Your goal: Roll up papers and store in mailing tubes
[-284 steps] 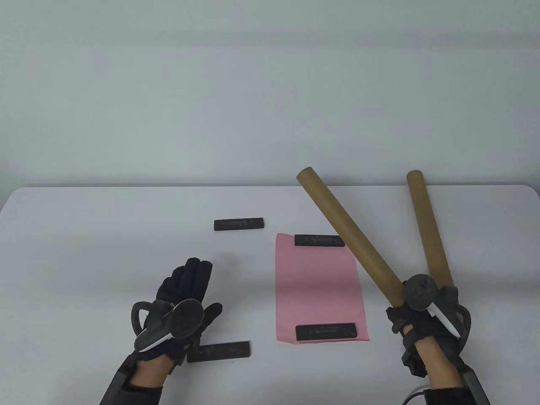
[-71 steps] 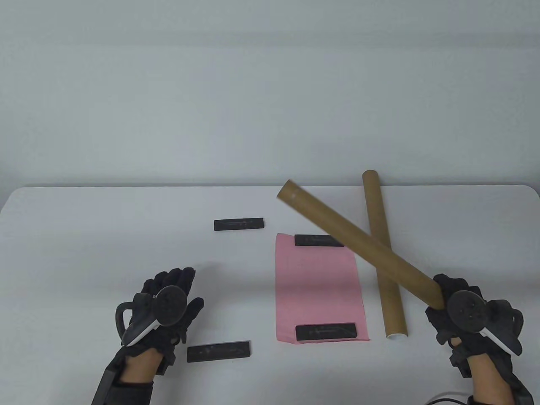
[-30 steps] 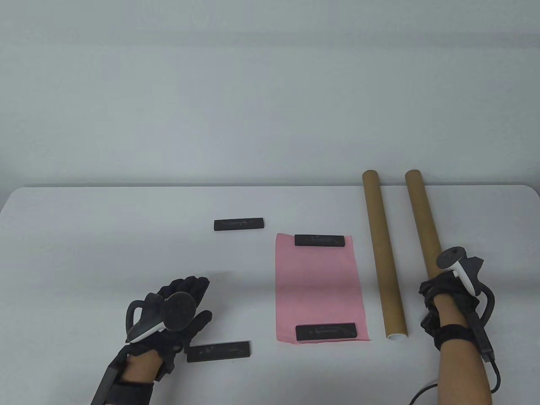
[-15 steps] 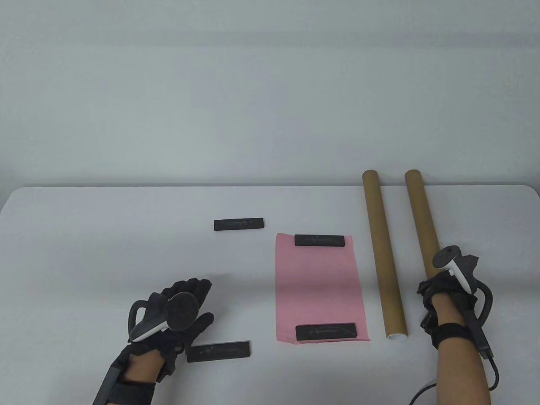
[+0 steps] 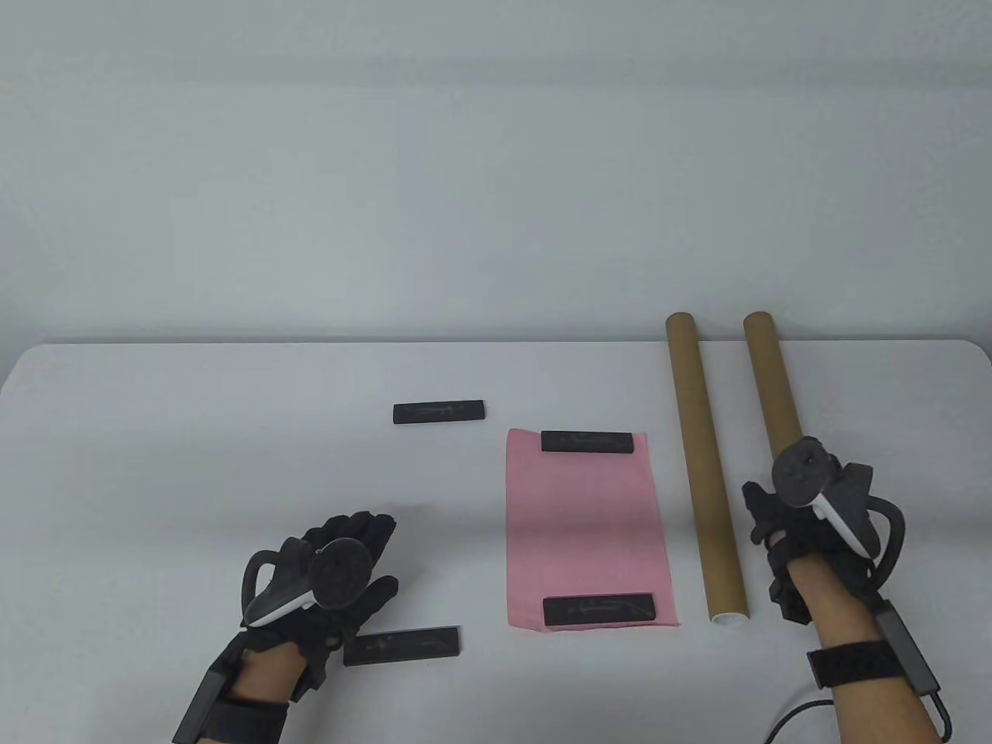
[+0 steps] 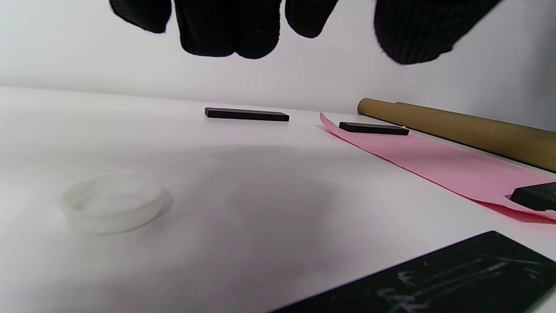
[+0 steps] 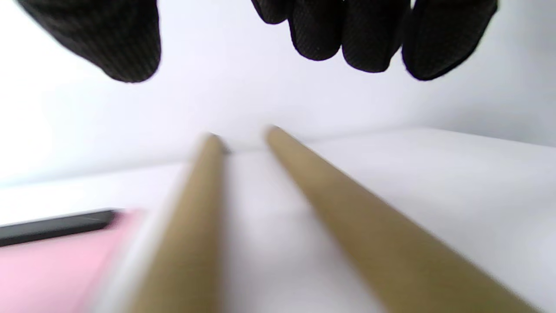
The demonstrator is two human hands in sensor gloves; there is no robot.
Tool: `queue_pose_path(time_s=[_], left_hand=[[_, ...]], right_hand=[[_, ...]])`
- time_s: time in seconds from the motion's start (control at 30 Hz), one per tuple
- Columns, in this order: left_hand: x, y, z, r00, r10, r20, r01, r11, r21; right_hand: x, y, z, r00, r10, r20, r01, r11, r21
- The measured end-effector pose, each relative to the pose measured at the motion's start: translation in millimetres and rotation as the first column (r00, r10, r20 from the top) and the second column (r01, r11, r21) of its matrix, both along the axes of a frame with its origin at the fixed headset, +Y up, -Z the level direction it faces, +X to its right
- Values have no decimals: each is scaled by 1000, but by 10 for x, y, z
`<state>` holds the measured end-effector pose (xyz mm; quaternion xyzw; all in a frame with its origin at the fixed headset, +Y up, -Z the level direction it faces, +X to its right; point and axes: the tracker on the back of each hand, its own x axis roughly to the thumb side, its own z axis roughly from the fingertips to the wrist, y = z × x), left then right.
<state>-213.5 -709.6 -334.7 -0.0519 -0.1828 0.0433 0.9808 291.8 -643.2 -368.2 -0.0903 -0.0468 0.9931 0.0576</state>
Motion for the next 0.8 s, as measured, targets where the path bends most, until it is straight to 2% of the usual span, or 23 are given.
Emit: queue_pose_path(time_s=[0.03, 0.17, 0.23, 0.27, 0.3, 0.4, 0.57, 0.7, 0.8], left_hand=[[12, -3, 5, 1000, -4, 3, 4, 1000, 0], [35, -2, 23, 1000, -8, 10, 8, 1000, 5], [58, 16, 21, 1000, 1, 16, -1, 1000, 6], [74, 30, 30, 1000, 12, 23, -13, 1000, 15], [86, 39, 39, 999, 18, 28, -19, 1000, 23], [146, 74, 76, 999, 4, 53, -7, 998, 64], [344, 191, 146, 997, 2, 79, -12, 992, 123], [704, 280, 170, 991, -64, 122, 46, 988, 146], [1002, 259, 100, 977, -140, 161, 118, 983, 139]], right_hand=[[-209, 48, 132, 995, 7, -104, -3, 999, 41], [-721, 46, 598, 938, 48, -344, 16, 984, 179], [-839, -13, 744, 903, 59, -425, 83, 947, 309], [-860, -33, 799, 901, 77, -427, 98, 923, 373], [-868, -31, 821, 895, 90, -436, 98, 915, 391], [-859, -76, 872, 870, 149, -470, 73, 904, 422], [-860, -160, 841, 858, 106, -503, 87, 935, 345], [-861, -197, 830, 843, 154, -516, 22, 948, 318], [-854, -212, 830, 839, 144, -525, 28, 952, 304]])
